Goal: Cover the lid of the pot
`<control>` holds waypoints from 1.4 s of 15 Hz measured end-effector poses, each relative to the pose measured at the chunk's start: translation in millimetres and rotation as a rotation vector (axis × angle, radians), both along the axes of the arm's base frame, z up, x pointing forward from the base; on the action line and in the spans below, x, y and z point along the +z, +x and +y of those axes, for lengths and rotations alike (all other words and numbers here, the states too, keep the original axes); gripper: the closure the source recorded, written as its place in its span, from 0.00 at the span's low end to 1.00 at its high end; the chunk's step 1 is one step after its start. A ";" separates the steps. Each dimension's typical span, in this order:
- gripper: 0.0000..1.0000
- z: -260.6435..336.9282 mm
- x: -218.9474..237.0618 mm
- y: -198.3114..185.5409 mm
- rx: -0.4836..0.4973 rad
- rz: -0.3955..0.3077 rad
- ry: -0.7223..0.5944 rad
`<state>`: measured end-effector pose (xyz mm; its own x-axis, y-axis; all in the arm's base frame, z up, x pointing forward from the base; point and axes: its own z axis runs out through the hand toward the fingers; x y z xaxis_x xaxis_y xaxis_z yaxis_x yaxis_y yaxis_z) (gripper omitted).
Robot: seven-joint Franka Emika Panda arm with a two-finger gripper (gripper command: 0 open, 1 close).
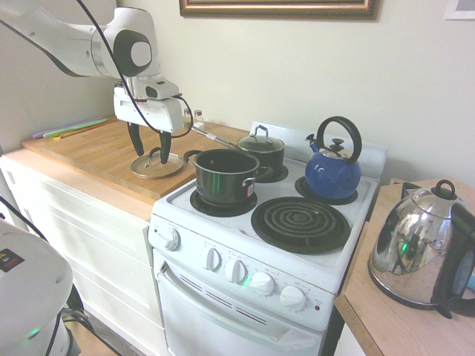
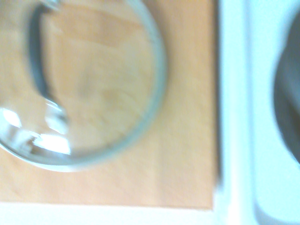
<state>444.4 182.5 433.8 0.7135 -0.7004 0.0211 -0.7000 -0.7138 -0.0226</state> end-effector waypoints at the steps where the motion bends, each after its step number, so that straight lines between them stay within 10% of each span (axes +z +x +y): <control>1: 0.00 11.5 1.3 9.1 0.007 -0.001 0.001; 16: 0.00 76.6 -51.7 105.5 0.079 0.046 -0.004; 17: 1.00 78.2 -55.1 105.0 0.082 0.051 -0.006; 21: 1.00 77.5 -62.3 107.5 0.081 0.055 -0.012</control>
